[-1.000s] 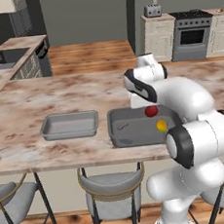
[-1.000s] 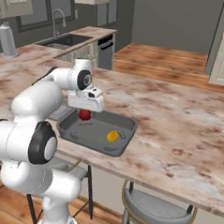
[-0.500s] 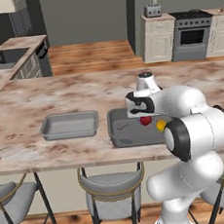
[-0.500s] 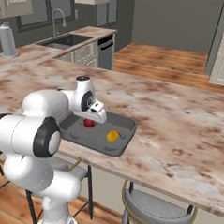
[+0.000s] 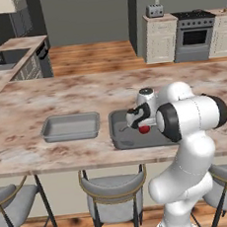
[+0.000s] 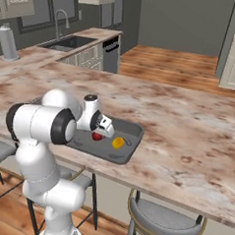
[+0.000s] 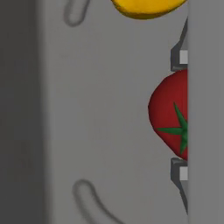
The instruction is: Place the cold items (mango and tomato) from the fridge in one tupperware on the dining counter. Place the warm items (kebab skewer and hot dog) in the stove area in another tupperware.
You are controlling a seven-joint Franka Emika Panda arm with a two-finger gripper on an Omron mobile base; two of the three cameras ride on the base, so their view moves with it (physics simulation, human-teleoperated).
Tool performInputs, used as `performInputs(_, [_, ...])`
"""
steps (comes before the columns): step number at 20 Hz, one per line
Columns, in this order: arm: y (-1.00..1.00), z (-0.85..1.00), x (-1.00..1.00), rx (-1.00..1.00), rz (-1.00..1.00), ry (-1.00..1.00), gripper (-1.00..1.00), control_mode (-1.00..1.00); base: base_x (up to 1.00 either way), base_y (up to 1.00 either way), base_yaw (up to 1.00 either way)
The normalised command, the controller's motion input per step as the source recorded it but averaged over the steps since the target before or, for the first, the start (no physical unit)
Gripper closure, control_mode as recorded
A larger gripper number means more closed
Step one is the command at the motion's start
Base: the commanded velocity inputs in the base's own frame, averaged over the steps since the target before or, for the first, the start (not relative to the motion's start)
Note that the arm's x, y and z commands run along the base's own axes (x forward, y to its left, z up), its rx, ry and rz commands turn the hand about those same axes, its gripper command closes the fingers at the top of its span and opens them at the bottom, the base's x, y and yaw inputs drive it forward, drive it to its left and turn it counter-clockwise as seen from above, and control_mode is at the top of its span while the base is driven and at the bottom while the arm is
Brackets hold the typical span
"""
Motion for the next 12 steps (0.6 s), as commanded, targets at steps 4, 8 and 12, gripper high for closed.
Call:
performInputs(4, [0.00,-0.23,0.31,0.01,0.00,0.00,1.00,-1.00,0.00,0.00,0.00])
performInputs(8, [0.00,0.01,0.13,0.00,-0.02,0.12,-1.00,-1.00,0.00,0.00,0.00])
performInputs(12, [0.02,0.24,0.00,-0.06,-0.13,0.10,-1.00,-1.00,0.00,0.00,0.00])
